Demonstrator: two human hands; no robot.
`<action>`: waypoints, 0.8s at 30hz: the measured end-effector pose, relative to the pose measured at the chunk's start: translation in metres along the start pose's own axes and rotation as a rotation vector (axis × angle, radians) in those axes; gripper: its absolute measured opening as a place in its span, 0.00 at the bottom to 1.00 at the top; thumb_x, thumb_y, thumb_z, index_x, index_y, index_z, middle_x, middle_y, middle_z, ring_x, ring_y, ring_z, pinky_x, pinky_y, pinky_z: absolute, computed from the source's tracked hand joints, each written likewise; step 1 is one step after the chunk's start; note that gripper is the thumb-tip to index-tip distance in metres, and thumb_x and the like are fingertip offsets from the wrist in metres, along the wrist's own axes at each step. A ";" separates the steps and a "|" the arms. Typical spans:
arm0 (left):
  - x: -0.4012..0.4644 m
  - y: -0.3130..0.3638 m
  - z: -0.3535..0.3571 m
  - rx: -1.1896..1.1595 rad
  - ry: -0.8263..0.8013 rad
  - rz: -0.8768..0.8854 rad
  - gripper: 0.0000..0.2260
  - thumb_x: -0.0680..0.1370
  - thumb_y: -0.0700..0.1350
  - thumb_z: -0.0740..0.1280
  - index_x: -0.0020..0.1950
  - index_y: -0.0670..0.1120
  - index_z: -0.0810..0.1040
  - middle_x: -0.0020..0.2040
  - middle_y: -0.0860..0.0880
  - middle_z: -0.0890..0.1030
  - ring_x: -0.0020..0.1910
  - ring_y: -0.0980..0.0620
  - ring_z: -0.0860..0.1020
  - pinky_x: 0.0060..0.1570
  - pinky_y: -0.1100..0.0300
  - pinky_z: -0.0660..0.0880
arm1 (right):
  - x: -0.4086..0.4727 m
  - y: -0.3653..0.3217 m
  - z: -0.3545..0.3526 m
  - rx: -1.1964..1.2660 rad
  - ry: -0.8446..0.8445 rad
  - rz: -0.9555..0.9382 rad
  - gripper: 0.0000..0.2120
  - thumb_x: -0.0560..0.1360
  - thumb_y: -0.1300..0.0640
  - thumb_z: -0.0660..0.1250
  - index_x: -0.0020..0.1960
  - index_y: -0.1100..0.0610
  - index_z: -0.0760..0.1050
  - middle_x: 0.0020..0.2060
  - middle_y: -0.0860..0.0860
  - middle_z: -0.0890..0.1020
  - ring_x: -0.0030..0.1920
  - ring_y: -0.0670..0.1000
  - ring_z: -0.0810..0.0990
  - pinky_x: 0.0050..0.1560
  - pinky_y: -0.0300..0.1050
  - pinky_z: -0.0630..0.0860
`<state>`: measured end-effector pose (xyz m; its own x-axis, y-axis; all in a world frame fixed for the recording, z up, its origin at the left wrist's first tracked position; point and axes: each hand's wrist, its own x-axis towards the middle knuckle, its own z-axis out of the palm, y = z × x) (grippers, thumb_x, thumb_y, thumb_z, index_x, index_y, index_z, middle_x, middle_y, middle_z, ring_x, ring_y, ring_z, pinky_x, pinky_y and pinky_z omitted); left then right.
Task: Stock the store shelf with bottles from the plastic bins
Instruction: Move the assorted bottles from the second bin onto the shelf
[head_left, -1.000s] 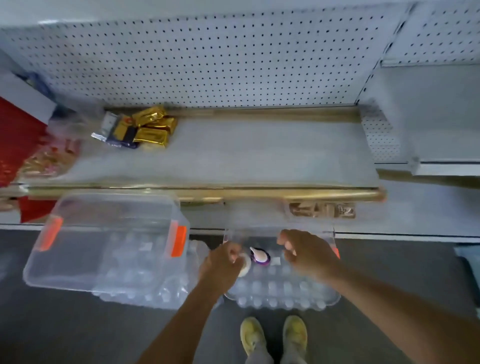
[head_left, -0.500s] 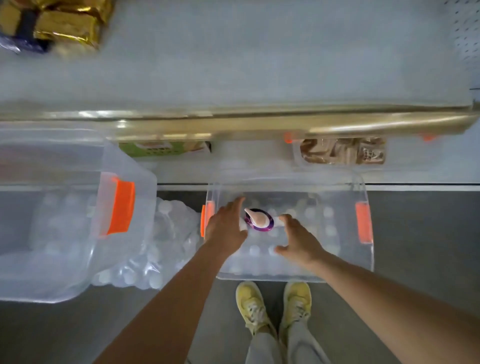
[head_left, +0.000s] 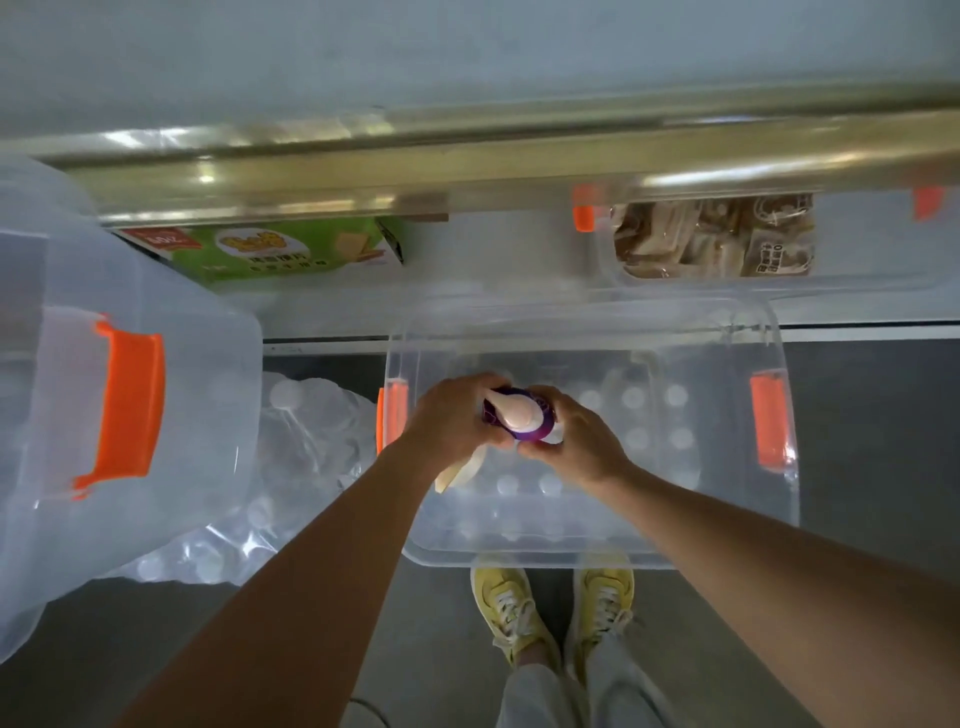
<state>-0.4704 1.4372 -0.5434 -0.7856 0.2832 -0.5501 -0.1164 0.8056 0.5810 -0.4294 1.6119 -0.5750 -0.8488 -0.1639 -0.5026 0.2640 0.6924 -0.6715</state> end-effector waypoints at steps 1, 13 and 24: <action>0.000 0.002 0.000 -0.008 0.004 0.005 0.27 0.65 0.48 0.80 0.63 0.52 0.77 0.58 0.52 0.81 0.58 0.49 0.77 0.59 0.61 0.68 | 0.000 0.000 -0.003 -0.011 -0.009 -0.002 0.33 0.69 0.50 0.77 0.70 0.54 0.68 0.63 0.51 0.78 0.61 0.53 0.76 0.60 0.50 0.76; -0.039 0.060 -0.046 -0.310 -0.057 -0.013 0.23 0.71 0.51 0.75 0.62 0.53 0.71 0.60 0.57 0.77 0.60 0.54 0.76 0.61 0.60 0.69 | -0.028 -0.046 -0.103 0.217 -0.231 -0.015 0.32 0.67 0.55 0.79 0.67 0.50 0.70 0.58 0.43 0.78 0.60 0.45 0.77 0.62 0.41 0.74; -0.118 0.165 -0.152 -0.458 0.051 0.081 0.30 0.63 0.63 0.77 0.56 0.49 0.75 0.49 0.54 0.81 0.49 0.53 0.80 0.46 0.60 0.75 | -0.108 -0.151 -0.210 0.396 -0.271 -0.032 0.26 0.71 0.56 0.75 0.65 0.43 0.72 0.58 0.42 0.81 0.60 0.45 0.78 0.58 0.42 0.76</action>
<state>-0.4891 1.4582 -0.2915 -0.8308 0.3008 -0.4683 -0.3007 0.4654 0.8324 -0.4736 1.6727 -0.3054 -0.7235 -0.3944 -0.5665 0.4384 0.3714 -0.8185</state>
